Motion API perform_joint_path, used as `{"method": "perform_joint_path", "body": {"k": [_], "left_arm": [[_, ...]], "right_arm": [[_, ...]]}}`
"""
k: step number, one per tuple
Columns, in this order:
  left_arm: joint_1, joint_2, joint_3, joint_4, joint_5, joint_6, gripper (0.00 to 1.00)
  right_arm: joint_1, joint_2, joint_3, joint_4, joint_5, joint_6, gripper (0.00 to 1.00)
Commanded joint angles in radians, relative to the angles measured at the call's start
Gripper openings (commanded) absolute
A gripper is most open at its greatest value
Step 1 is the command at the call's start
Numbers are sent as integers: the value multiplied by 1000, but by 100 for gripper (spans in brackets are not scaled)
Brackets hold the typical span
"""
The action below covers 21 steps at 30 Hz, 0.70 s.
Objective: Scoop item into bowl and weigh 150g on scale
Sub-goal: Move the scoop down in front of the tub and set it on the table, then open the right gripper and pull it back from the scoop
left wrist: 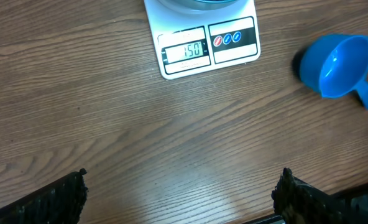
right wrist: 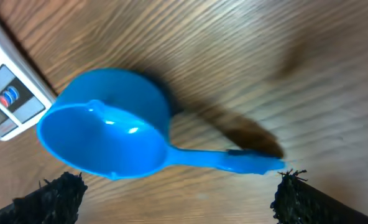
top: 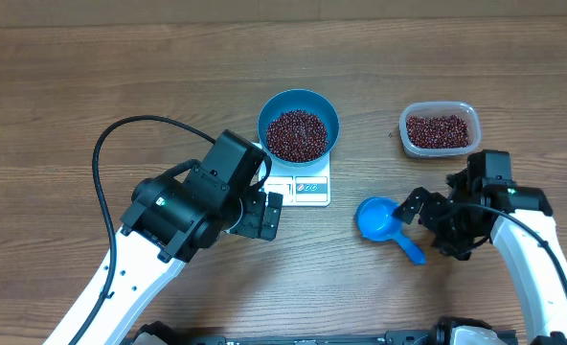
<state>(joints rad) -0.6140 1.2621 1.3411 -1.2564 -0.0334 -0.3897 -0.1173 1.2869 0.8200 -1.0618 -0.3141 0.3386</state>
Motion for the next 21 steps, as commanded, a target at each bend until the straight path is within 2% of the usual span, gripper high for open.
{"method": "perform_joint_path", "body": {"k": [1,7,10,15,21], "left_arm": [[-2,-6,2,1,1,-7,99],[-2,-6,2,1,1,-7,100],[-2,-6,2,1,1,-7,99],[-2,-6,2,1,1,-7,100],[-2,-6,2,1,1,-7,100]], "right_arm": [[-3,-31,116,-42,124,10,100],[-1,-108,223,-101,145,-14,100],[0,-191,239,-116,72,-141,100],[0,-373,239,-156,-215,-425,100],[0,-542,238,-214,-279,-513,100]]}}
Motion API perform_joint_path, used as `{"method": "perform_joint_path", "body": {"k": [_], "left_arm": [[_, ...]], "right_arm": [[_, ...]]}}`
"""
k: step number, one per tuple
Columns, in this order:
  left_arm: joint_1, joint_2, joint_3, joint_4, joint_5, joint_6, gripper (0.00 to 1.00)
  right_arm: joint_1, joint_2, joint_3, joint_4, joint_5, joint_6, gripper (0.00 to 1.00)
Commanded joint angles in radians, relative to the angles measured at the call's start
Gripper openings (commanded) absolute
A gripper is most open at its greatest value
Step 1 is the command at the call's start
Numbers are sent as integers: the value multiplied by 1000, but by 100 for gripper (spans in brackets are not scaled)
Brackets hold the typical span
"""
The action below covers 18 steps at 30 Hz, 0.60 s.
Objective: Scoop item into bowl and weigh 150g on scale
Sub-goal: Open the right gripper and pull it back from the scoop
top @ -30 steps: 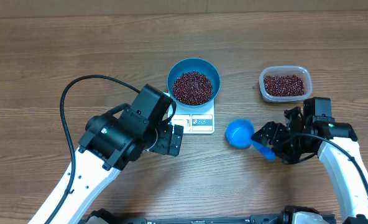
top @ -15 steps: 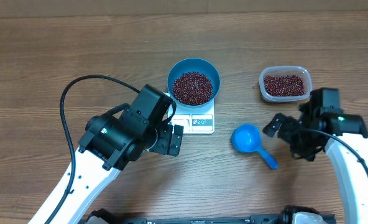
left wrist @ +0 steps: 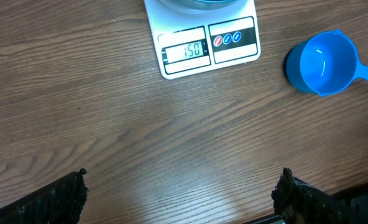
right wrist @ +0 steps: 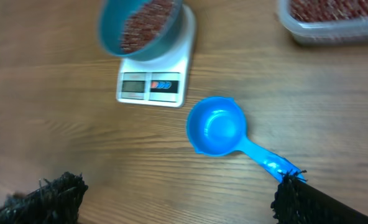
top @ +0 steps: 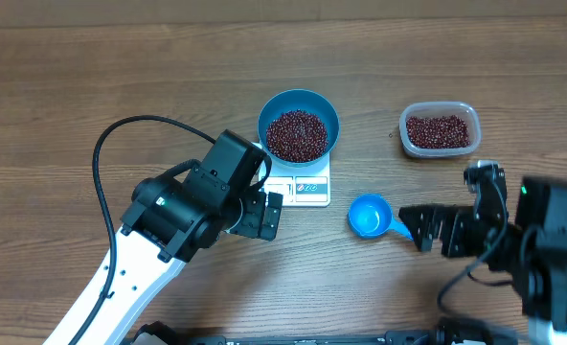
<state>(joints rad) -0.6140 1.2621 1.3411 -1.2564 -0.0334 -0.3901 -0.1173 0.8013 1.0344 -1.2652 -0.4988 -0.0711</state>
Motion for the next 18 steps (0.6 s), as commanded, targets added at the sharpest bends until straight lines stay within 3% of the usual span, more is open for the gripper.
{"method": "perform_joint_path", "body": {"k": [1,5,18], "left_arm": [[-2,-6,2,1,1,-7,100],[-2,-6,2,1,1,-7,100],[-2,-6,2,1,1,-7,100]], "right_arm": [[0,-67,23,-23,-117,-133,100],[0,-71,17,-53,-175,-218,100],[0,-71,15,-45,-154,-188,100]]}}
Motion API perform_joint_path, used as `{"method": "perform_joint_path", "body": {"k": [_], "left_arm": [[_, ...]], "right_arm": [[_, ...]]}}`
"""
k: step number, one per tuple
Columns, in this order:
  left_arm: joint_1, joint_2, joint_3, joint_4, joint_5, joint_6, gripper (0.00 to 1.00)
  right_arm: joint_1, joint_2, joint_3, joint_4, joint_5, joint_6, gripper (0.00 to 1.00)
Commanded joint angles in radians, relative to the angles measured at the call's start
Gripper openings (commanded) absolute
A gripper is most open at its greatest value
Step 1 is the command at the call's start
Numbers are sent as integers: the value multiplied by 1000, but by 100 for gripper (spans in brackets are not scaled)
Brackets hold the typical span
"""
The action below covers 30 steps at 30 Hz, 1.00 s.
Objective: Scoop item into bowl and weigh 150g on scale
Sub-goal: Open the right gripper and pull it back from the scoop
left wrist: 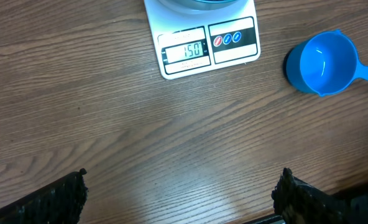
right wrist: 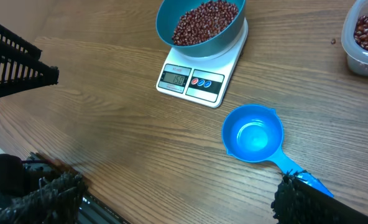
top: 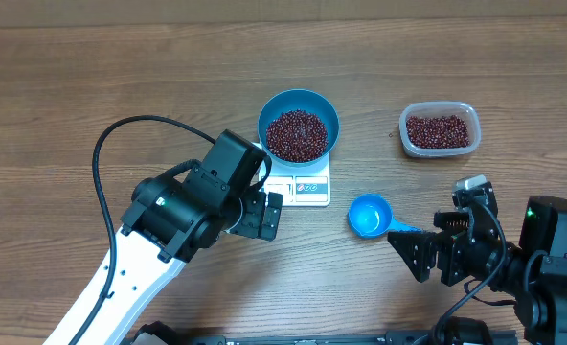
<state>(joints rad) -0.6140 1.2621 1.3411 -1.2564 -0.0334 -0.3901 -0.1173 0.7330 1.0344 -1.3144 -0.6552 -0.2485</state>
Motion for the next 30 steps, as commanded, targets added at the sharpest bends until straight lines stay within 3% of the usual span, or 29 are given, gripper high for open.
{"method": "perform_joint_path", "body": {"k": [1,9,14,17,21,26,30], "left_arm": [[-2,-6,2,1,1,-7,99],[-2,-6,2,1,1,-7,100],[-2,-6,2,1,1,-7,100],[-2,-6,2,1,1,-7,100],[-2,-6,2,1,1,-7,99],[-2,-6,2,1,1,-7,99],[-2,-6,2,1,1,-7,99]], "right_arm": [[0,-3,15,2,13,-11,100],[0,-3,15,11,87,-16,100],[0,-5,-29,145,112,-192,100],[0,-14,-88,207,113,-206,100],[16,-64,-229,380,113,-206,100],[133,-229,-499,722,183,-207,100],[209,-362,-659,883,241,-207,100]]}}
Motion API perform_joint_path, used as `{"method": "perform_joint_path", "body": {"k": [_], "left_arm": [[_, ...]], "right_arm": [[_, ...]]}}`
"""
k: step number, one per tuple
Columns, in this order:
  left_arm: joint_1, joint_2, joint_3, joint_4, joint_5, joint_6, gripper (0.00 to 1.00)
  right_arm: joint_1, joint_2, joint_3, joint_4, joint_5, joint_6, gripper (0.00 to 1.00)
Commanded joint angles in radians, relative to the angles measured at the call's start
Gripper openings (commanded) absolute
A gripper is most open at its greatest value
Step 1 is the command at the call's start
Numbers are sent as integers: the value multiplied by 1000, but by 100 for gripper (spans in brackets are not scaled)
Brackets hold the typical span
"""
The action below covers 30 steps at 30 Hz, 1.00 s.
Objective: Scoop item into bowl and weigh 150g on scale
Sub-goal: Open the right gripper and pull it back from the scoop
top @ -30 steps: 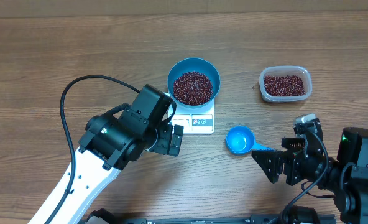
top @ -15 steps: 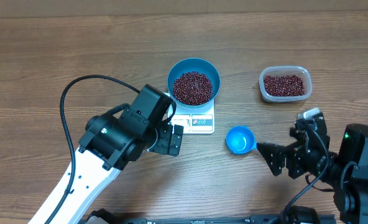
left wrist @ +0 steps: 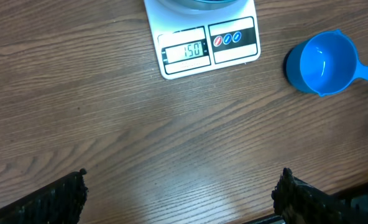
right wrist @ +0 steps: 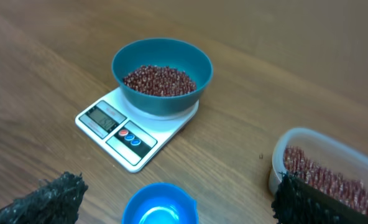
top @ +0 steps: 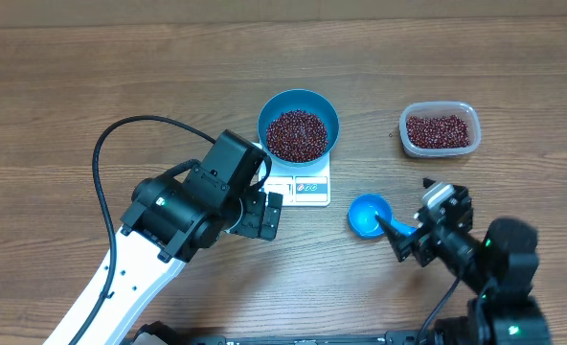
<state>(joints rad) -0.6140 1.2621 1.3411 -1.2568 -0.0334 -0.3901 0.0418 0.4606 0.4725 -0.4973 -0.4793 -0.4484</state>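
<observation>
A blue bowl (top: 299, 126) heaped with red beans sits on the white scale (top: 307, 184), whose display (left wrist: 184, 51) reads 150. The empty blue scoop (top: 368, 215) rests upright on the table to the right of the scale; its handle is hidden under my right gripper (top: 413, 228). That gripper is open and raised, with the scoop (right wrist: 159, 208) low between its fingers (right wrist: 53, 196). My left gripper (top: 261, 216) hangs open over bare wood just left of the scale, holding nothing.
A clear plastic container (top: 440, 129) of red beans stands at the back right, also seen as the container (right wrist: 324, 168) in the right wrist view. A black cable (top: 121, 134) loops over the left arm. The wooden table (top: 73, 86) spreads to all sides.
My right gripper has shifted a little toward the scoop and tipped up, so its camera now looks across at the bowl and container. Scoop, scale and left arm are unchanged.
First my right gripper was open low around the scoop, which lay tilted on the table. Then the scoop stood upright nearer the scale and the gripper was back to its right. Later the gripper was raised farther toward the table's front; now it hovers over the handle. The display read 150 throughout.
</observation>
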Motion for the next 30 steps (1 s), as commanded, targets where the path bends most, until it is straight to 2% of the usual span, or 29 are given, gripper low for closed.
{"method": "perform_joint_path", "body": {"k": [1,6,13,24,30], "left_arm": [[-2,-6,2,1,1,-7,99],[-2,-6,2,1,1,-7,99],[-2,-6,2,1,1,-7,99],[-2,-6,2,1,1,-7,100],[-2,-6,2,1,1,-7,100]], "right_arm": [[62,-124,-133,98,74,-7,100],[71,-240,-263,257,84,-6,100],[71,-375,-355,391,114,-5,100],[70,-459,-467,517,151,29,100],[70,-459,-465,436,170,68,100]]}}
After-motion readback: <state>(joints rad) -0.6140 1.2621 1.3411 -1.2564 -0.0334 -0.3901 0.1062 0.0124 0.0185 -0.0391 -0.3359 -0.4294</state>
